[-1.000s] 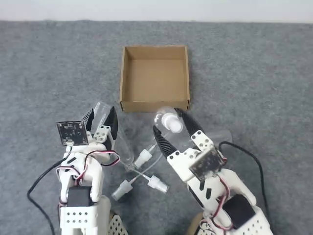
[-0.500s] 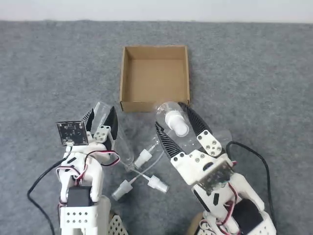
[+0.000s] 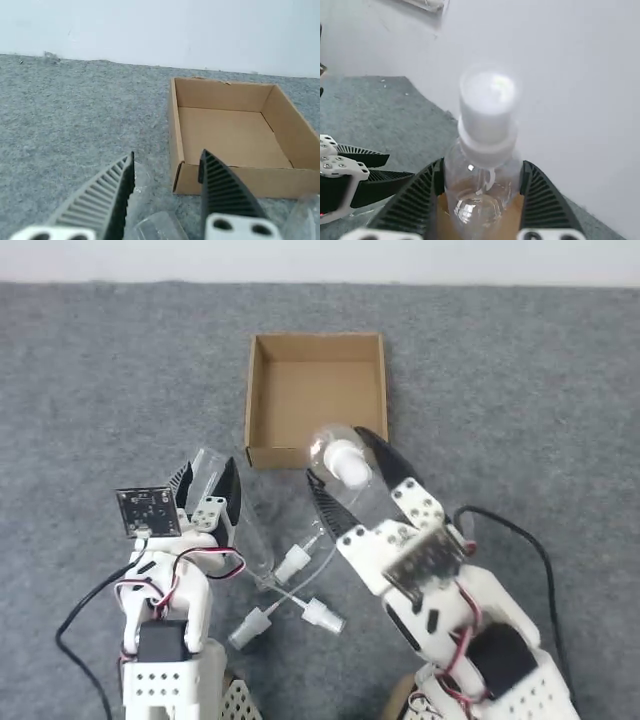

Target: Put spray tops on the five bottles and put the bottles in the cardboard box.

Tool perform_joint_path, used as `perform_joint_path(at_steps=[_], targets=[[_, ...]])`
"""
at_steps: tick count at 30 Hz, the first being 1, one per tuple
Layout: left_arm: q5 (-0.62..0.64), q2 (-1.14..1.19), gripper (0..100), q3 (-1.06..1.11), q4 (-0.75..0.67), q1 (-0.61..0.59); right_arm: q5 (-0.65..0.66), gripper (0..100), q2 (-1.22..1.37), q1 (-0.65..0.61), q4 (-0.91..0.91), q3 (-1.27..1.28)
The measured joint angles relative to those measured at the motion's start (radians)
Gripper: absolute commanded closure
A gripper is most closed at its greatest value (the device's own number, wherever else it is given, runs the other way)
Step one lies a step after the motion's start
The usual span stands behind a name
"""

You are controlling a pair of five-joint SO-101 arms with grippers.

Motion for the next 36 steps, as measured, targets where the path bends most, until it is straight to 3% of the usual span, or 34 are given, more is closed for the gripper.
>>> perform_joint_path(at_steps=[17, 36], targets=[[0.000, 0.000, 80, 0.000, 0.000, 0.000, 0.000, 92.9, 0.384, -0.002, -0.299, -0.009], [0.000, 0.000, 80, 0.000, 0.000, 0.000, 0.000, 92.9, 0.968, 0.005, -0.333, -0.419]])
